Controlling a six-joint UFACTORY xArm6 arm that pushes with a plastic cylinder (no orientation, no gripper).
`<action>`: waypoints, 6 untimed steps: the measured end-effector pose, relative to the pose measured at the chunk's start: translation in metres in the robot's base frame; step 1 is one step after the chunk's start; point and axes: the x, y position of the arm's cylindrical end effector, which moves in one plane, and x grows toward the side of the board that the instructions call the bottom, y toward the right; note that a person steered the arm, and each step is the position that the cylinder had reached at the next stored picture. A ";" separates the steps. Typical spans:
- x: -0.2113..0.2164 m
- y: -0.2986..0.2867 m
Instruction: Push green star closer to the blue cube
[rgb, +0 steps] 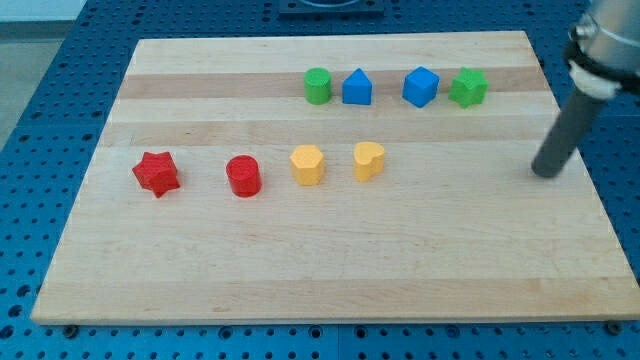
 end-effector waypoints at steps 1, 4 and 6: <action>-0.057 0.000; -0.095 -0.019; -0.106 -0.043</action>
